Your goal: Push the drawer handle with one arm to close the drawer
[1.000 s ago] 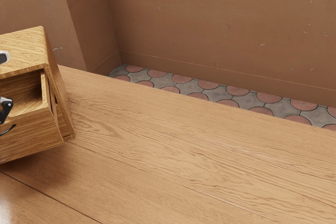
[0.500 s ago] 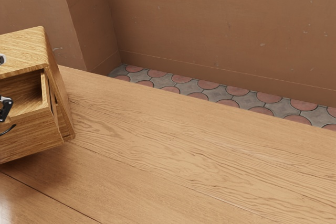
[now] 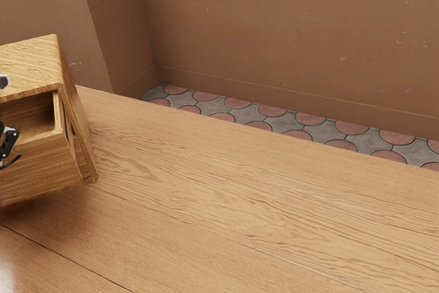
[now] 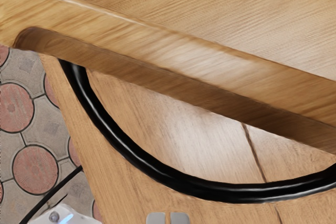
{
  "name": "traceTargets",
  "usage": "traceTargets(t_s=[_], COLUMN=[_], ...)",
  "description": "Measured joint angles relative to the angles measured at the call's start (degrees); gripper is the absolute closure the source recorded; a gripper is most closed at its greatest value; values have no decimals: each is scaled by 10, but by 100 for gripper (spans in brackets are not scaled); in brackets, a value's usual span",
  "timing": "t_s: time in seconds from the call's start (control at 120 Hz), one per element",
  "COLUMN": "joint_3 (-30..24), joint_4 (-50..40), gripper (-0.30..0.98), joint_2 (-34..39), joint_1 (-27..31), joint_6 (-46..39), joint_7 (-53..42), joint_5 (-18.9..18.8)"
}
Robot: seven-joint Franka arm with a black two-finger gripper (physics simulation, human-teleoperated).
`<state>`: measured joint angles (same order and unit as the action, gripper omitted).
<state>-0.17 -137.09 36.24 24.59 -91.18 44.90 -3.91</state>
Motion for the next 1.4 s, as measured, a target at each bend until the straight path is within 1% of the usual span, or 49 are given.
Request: traceTargets(t_s=[0.2, 0.5, 0.583, 0.875, 1.033, 1.275, 1.333, 1.4], joint_3=[2, 9, 10, 10, 10, 10, 10, 7], joint_4=[26, 62, 79, 150, 181, 227, 228, 221], gripper=[79, 79, 79, 79, 79, 79, 79, 79], joint_2=[-38, -88, -108, -196, -219, -274, -274, -247], joint_1=[-2, 5, 17, 31, 42, 51, 54, 47], joint_6=[-25, -57, -65, -91, -98, -110, -111, -101], joint_7=[-7, -18, -22, -35, -42, -54, -56, -58], joint_5=[-19, -37, -40, -47, -52, -60, -60, -59])
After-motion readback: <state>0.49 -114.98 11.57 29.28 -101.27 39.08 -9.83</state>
